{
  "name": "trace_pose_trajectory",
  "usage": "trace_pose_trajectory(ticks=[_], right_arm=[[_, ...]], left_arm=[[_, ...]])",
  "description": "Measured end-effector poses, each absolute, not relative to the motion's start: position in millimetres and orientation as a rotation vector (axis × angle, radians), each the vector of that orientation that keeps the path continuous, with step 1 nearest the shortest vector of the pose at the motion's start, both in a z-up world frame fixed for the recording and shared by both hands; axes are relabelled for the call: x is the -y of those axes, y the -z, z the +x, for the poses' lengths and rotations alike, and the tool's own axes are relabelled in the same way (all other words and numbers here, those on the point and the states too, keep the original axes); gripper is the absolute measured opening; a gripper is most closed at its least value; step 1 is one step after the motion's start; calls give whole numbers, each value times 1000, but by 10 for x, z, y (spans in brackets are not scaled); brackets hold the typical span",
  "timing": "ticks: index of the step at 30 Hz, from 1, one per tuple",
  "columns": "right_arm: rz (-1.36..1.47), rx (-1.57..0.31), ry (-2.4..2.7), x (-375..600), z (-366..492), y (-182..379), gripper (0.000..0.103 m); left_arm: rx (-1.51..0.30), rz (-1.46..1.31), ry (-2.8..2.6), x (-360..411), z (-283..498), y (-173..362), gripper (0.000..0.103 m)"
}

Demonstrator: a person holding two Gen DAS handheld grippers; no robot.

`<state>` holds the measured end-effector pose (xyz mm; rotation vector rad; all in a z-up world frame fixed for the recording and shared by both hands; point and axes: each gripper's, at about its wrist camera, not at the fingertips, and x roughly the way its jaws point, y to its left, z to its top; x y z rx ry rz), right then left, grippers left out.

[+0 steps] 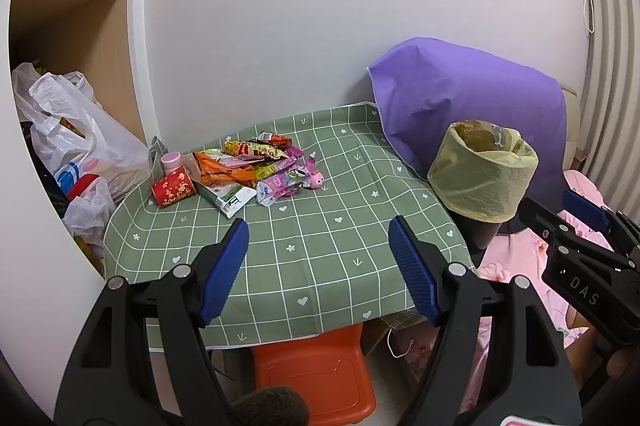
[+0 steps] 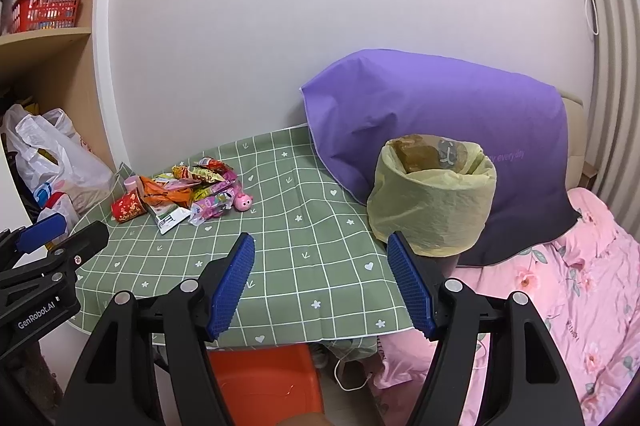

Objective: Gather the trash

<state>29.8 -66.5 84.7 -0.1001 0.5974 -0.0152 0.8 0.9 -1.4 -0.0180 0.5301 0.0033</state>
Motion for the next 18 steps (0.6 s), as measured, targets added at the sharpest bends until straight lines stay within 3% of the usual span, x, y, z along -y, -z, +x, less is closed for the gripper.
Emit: trace_pose_trajectory(ticks=[18], right_arm=[[-99,-602,14,644,288,-824,65]], left_arm=[[-531,-21,-3,-3,1,33,69]])
